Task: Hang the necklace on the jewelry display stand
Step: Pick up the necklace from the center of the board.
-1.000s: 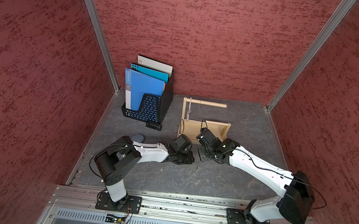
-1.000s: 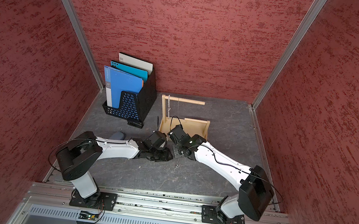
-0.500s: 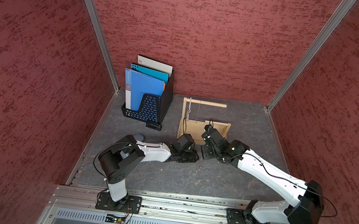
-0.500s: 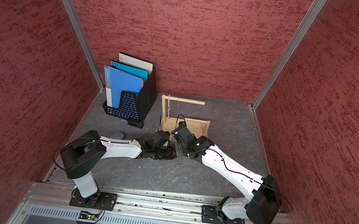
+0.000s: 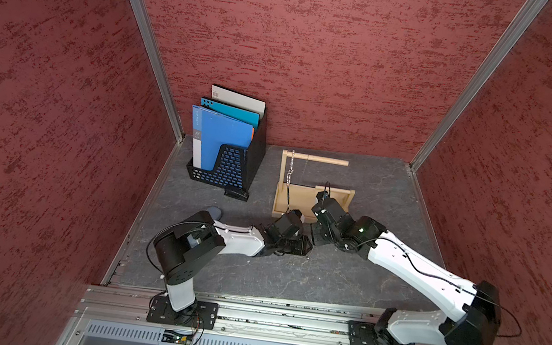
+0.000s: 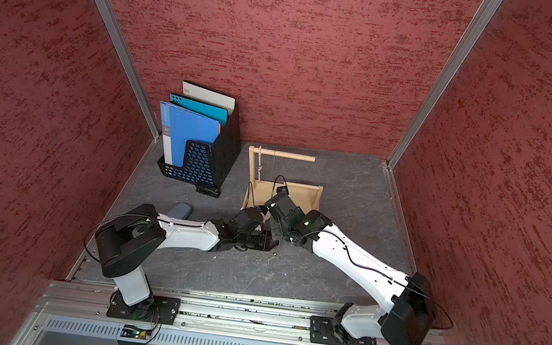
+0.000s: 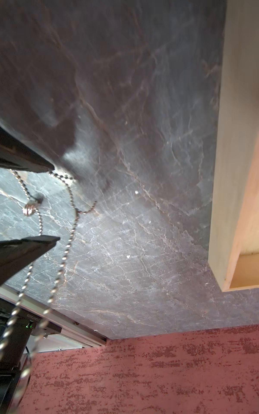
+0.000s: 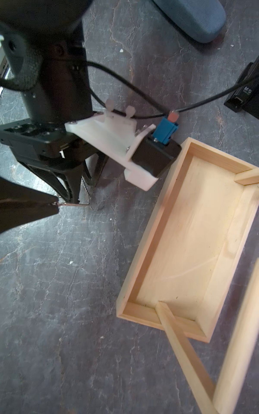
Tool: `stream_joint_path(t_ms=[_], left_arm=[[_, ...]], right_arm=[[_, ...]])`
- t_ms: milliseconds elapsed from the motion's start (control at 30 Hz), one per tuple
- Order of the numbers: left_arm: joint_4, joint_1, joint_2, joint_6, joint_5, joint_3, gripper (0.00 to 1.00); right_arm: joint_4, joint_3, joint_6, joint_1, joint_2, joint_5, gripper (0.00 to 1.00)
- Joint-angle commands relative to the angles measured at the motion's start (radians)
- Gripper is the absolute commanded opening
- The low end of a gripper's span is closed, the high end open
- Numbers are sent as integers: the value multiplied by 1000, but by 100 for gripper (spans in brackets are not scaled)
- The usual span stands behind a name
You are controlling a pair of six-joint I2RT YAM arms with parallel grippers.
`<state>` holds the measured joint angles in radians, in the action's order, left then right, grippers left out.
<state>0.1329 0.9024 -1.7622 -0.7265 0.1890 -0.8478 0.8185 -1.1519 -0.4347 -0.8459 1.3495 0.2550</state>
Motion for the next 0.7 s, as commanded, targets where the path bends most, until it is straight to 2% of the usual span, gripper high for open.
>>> stream_joint_path(t_ms=[0, 167, 367, 467, 600, 667], left_arm=[[53, 5, -43, 20, -55, -29, 48], [81, 5, -54, 27, -101, -45, 47], [120, -9, -72, 44, -98, -43, 41], [126, -16, -70, 49, -95, -36, 31], [148, -28, -20, 61, -81, -9, 8], [131, -30, 13, 77, -83, -5, 3]], right_arm=[[13, 15, -32, 5, -35, 7, 0], [26, 27, -47, 6, -68, 6, 0], [44, 24, -55, 5, -93, 9, 0], [47, 16, -63, 5, -106, 12, 0], [54, 8, -79, 5, -139, 25, 0], [58, 11, -87, 5, -158, 32, 0]])
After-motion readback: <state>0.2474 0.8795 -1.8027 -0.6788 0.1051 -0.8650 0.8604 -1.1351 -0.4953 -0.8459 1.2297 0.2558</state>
